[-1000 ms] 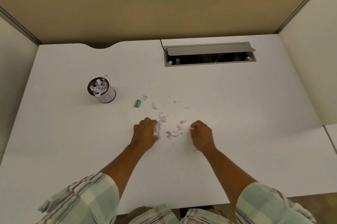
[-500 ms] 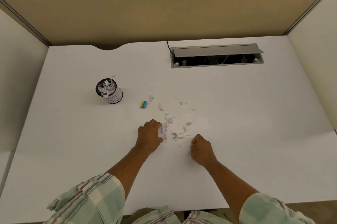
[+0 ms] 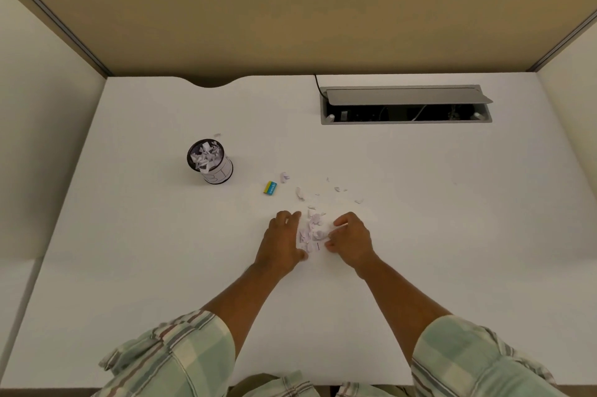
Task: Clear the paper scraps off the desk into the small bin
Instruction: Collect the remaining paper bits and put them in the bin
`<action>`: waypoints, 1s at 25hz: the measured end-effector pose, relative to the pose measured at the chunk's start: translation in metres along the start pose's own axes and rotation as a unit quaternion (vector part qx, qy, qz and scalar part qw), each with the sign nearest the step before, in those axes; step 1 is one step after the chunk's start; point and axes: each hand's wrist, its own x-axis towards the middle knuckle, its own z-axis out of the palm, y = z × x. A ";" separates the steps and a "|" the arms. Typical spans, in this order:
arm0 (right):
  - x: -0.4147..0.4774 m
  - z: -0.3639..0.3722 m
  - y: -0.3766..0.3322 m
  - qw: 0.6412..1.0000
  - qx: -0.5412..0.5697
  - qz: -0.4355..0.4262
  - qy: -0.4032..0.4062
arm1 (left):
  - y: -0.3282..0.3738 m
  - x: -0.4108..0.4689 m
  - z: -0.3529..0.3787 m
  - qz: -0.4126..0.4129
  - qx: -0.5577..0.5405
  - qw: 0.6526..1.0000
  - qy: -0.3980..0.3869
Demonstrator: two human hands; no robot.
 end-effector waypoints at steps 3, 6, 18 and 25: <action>0.017 -0.025 -0.007 0.987 -0.113 -0.047 0.099 | -0.001 0.013 -0.009 -0.004 -0.012 1.000 0.011; 0.037 -0.047 -0.008 0.967 -0.213 -0.034 0.136 | -0.003 0.031 -0.019 0.004 -0.021 1.000 0.000; 0.027 0.006 -0.007 0.881 -0.434 -0.159 -0.097 | 0.007 0.045 -0.035 0.144 0.105 0.975 -0.129; 0.018 0.029 0.004 0.878 -0.424 -0.210 -0.072 | 0.005 0.019 -0.008 0.091 0.006 0.995 -0.045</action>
